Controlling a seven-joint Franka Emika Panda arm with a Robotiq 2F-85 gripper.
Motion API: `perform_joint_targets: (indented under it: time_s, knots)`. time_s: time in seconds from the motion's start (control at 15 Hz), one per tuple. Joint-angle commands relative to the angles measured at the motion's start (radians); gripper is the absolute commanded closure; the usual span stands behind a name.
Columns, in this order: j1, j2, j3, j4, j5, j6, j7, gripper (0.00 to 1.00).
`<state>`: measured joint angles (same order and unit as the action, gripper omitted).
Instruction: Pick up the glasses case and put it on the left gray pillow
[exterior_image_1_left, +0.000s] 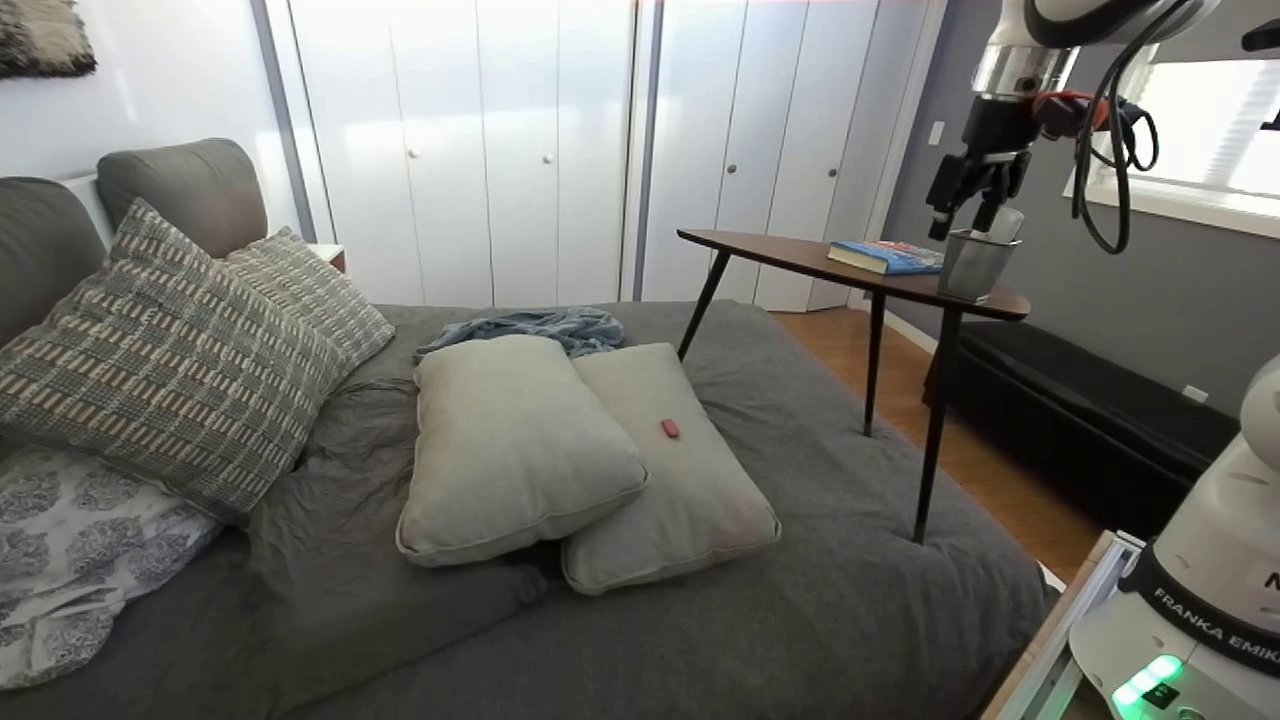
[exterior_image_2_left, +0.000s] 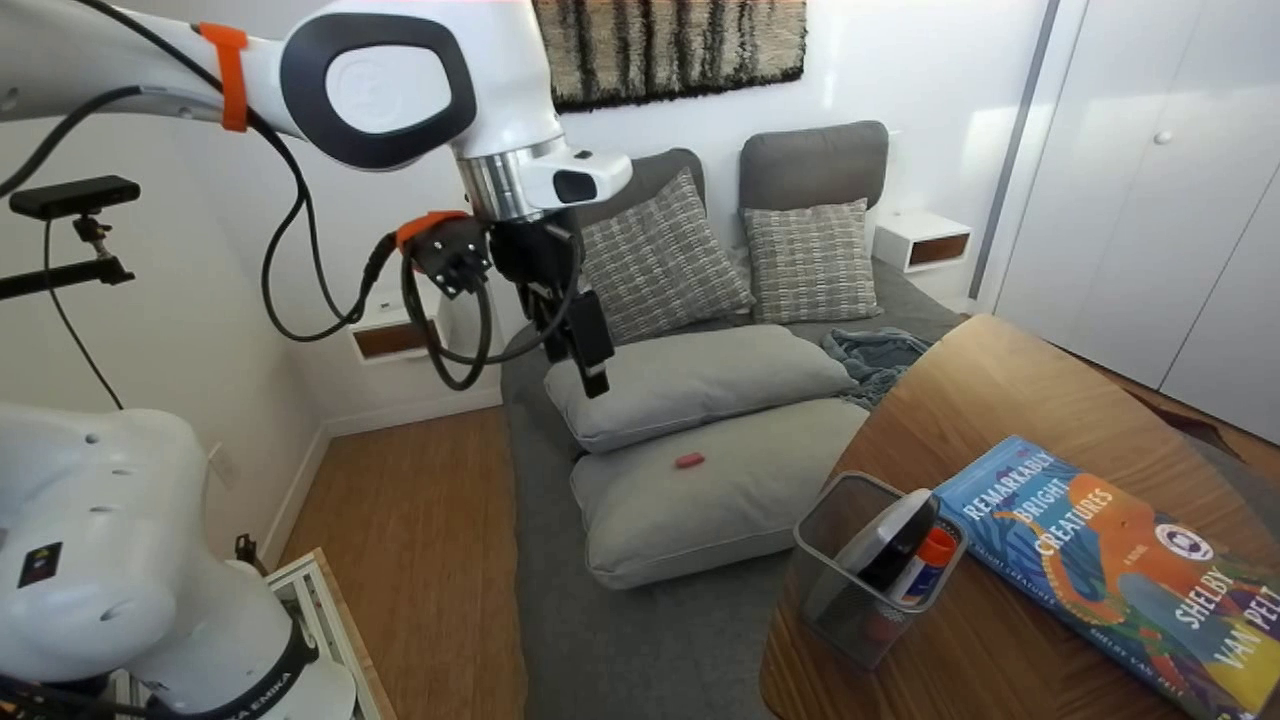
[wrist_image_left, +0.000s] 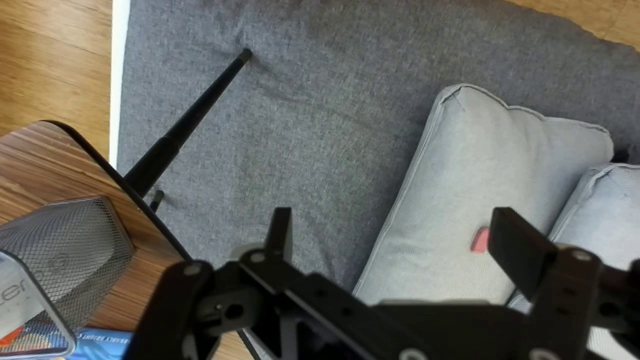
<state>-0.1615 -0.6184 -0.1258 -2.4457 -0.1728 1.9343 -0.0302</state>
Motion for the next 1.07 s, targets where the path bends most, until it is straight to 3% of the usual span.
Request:
perform_joint_targets:
  time_s: [0.0,0.47,1.0]
  knots:
    - [-0.012,0.003,-0.02,0.008,-0.048,0.041,-0.051,0.0]
    - [-0.093,0.068,-0.166,0.11,-0.201,0.192,-0.238,0.0]
    - [-0.109,0.209,-0.337,0.282,-0.091,0.267,-0.366,0.0]
